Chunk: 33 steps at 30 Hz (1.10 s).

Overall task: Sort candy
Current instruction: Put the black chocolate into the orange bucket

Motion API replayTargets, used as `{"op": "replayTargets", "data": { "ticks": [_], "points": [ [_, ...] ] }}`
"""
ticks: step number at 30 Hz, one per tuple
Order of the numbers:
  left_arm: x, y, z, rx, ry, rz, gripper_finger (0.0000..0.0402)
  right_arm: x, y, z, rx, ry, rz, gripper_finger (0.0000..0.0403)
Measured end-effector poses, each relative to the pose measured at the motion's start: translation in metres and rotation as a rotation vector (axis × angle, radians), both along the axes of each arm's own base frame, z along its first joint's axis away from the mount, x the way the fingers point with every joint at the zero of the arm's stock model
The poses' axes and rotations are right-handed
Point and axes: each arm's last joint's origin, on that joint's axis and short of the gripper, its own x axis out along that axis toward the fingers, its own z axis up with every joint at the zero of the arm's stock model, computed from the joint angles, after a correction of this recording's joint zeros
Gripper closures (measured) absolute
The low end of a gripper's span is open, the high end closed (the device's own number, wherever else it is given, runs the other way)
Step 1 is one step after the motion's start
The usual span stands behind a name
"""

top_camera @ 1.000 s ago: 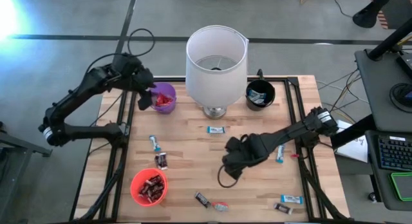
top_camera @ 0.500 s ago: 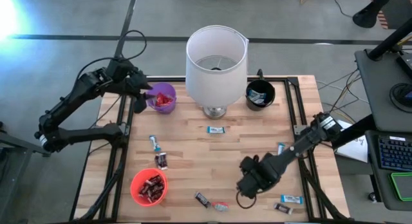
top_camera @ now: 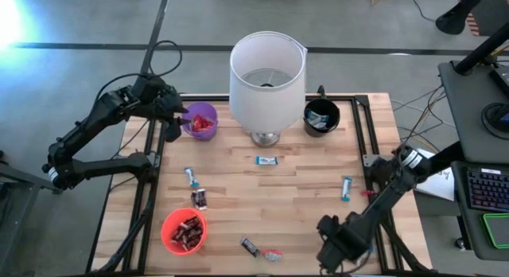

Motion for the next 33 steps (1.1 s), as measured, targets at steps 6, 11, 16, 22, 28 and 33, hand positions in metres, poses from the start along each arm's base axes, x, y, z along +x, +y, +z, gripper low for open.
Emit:
{"op": "replayTargets", "data": {
  "ticks": [6, 11, 16, 22, 28, 33],
  "points": [
    [0.0, 0.001, 0.001, 0.007, -0.011, 0.021, 0.0237, -0.019, 0.018, -0.011, 0.043, 0.011, 0.048, 0.0266],
    [0.0, 0.001, 0.001, 0.007, -0.013, 0.046, 0.0237, -0.033, 0.035, -0.023, 0.13, -0.017, 0.087, 0.0266],
    [0.0, 0.001, 0.001, -0.018, -0.025, 0.077, 0.0237, -0.05, 0.041, -0.036, 0.117, 0.004, 0.07, 0.0266],
    [0.0, 0.002, 0.001, -0.034, -0.033, 0.097, 0.0237, -0.059, 0.044, -0.048, 0.129, -0.002, 0.075, 0.0266],
    [0.0, 0.002, 0.001, -0.04, -0.035, 0.104, 0.0237, -0.066, 0.043, -0.062, 0.138, -0.002, 0.049, 0.0266],
    [0.0, 0.002, 0.001, -0.045, -0.037, 0.109, 0.0237, -0.071, 0.038, -0.075, 0.131, 0.008, 0.021, 0.0266]
  ]
}}
